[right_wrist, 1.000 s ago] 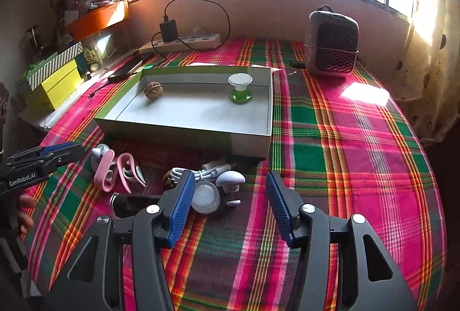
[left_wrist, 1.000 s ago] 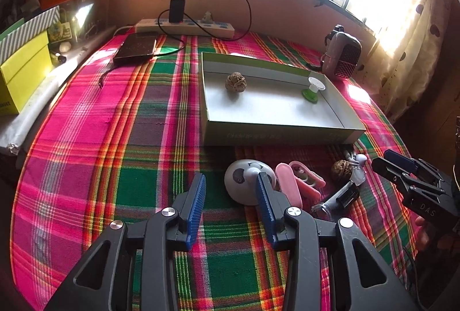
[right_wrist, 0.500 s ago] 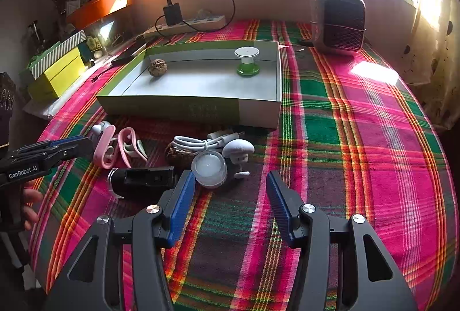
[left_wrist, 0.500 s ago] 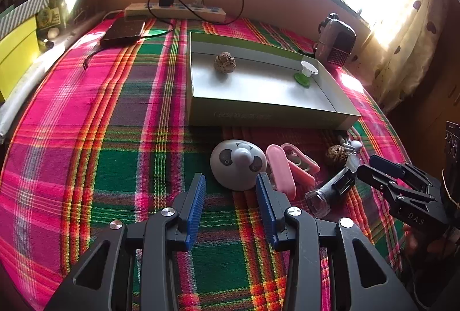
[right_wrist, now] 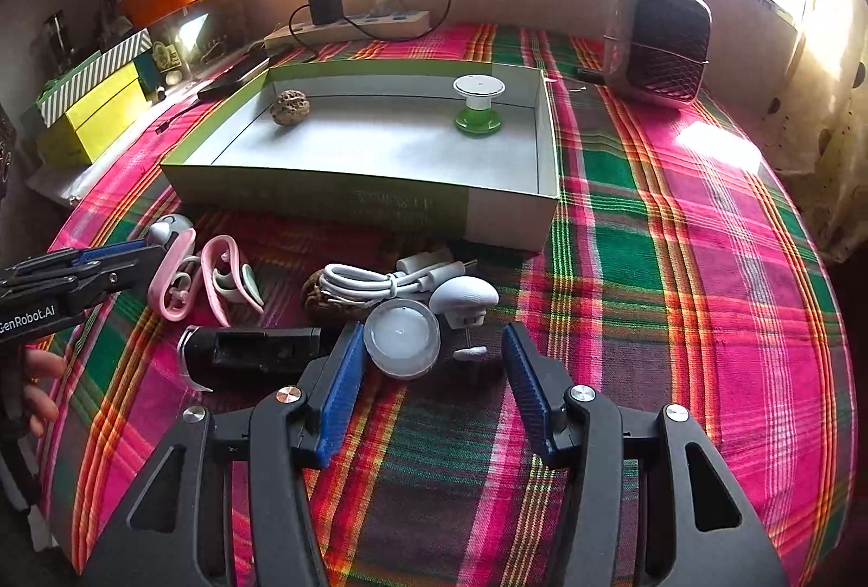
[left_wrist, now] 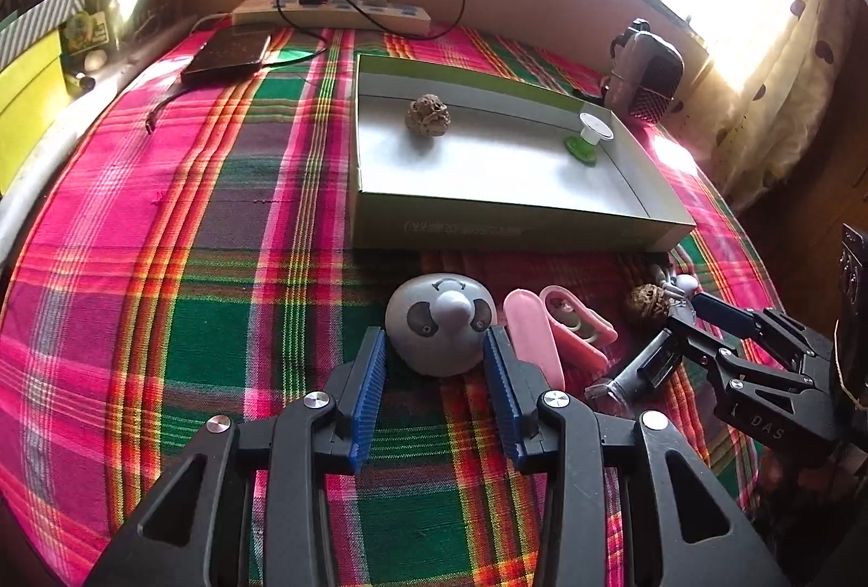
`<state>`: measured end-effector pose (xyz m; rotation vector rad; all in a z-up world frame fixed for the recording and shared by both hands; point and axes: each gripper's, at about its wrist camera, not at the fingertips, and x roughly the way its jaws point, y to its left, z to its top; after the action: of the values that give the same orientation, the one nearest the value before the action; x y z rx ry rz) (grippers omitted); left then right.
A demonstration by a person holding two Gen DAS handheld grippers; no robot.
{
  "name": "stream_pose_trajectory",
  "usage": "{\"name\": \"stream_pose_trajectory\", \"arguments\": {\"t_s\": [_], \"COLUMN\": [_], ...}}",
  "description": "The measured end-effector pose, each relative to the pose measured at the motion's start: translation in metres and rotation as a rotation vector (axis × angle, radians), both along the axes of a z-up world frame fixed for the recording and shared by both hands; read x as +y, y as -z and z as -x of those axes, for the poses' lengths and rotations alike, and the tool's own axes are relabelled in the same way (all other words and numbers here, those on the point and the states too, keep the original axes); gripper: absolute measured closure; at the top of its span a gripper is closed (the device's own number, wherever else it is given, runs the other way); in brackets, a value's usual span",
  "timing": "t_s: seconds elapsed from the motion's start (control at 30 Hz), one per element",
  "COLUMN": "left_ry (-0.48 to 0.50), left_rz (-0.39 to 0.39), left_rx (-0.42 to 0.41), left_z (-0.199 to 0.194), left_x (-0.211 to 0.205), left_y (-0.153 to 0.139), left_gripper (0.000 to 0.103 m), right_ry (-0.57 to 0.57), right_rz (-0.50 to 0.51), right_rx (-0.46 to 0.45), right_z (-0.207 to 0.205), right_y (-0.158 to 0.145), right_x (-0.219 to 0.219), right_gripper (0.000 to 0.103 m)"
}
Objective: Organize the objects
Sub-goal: 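Grasp the white egg-shaped ball with the right tool while the left tool approaches the round toy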
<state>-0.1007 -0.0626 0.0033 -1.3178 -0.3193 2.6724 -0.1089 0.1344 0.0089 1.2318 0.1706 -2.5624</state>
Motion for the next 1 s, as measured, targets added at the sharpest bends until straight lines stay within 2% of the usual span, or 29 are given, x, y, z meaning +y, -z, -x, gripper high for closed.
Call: {"name": "stream_pose_trajectory", "arguments": {"t_s": [0.67,0.83,1.0], "left_ry": [-0.006,-0.004,-0.006], "left_rz": [0.025,0.025,0.026], "left_rx": [0.004,0.004,0.005], "left_z": [0.007,0.007,0.007], "left_x": [0.002,0.002,0.002], "left_y": [-0.001,-0.001,-0.001], "left_gripper": [0.068,0.068,0.068], "right_ry": [0.181,0.184,0.200], "right_rz": [-0.051,-0.030,0.054], "right_rx": [-0.012,-0.013,-0.006], "right_z": [-0.010,-0.019,-0.023], "right_y": [0.001,0.001,-0.005], "right_x": [0.053,0.060,0.074], "right_gripper": [0.050,0.050,0.050]}}
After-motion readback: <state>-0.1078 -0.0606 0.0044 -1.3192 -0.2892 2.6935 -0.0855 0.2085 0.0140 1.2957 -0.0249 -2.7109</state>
